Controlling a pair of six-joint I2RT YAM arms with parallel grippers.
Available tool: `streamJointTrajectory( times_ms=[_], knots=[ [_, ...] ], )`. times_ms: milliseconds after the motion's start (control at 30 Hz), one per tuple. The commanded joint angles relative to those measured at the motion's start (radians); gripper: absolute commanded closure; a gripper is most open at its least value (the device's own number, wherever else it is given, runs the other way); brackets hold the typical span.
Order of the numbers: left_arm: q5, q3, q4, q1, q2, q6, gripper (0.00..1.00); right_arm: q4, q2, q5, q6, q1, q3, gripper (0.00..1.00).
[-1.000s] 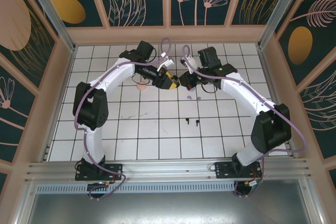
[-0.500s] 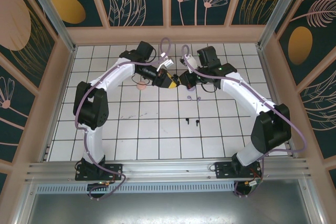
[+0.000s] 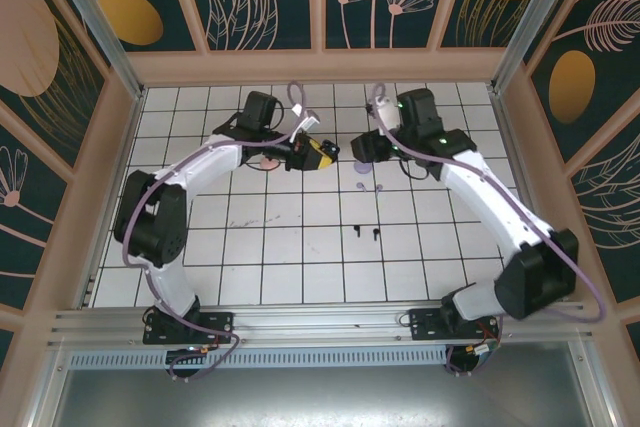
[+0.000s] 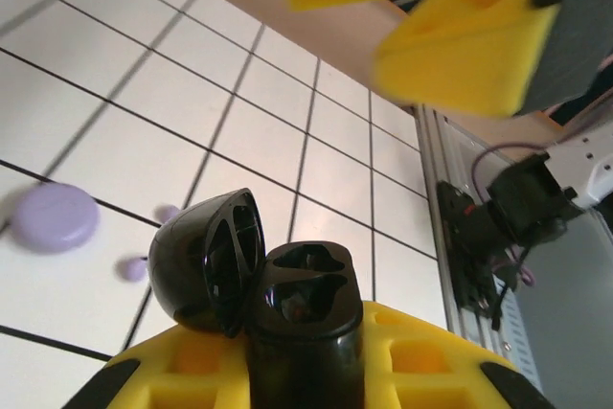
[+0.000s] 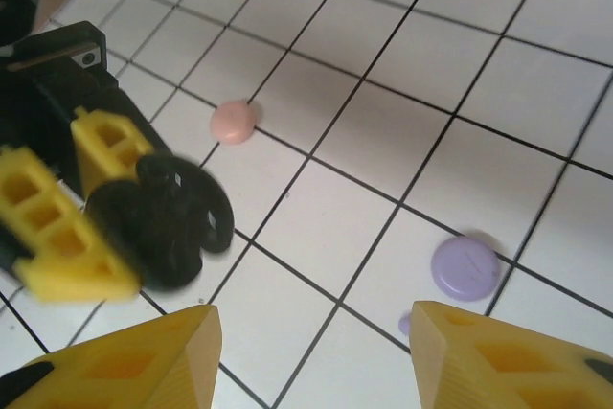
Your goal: Insert the wireless bluetooth earbuds into the charging case
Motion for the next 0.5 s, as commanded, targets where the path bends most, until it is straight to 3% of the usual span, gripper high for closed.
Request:
streamJointTrajectory(
  times_ms=[0,300,467],
  knots=[
    [-0.084,-0.080,0.319,0.015,-0.105,-0.157,1.00,0.003,-0.079,0.051,0.108,-0.008,-0.074,0.45],
    [-0.360,-0.331,0.725,0.013,-0.286,-0.278,1.00,-0.001,-0.108,0.155,0.370,0.036,-0.255,0.45],
    [-0.539,-0.391,0.798,0.013,-0.351,-0.281,1.00,0.003,-0.070,0.217,0.498,0.108,-0.315,0.45]
  ],
)
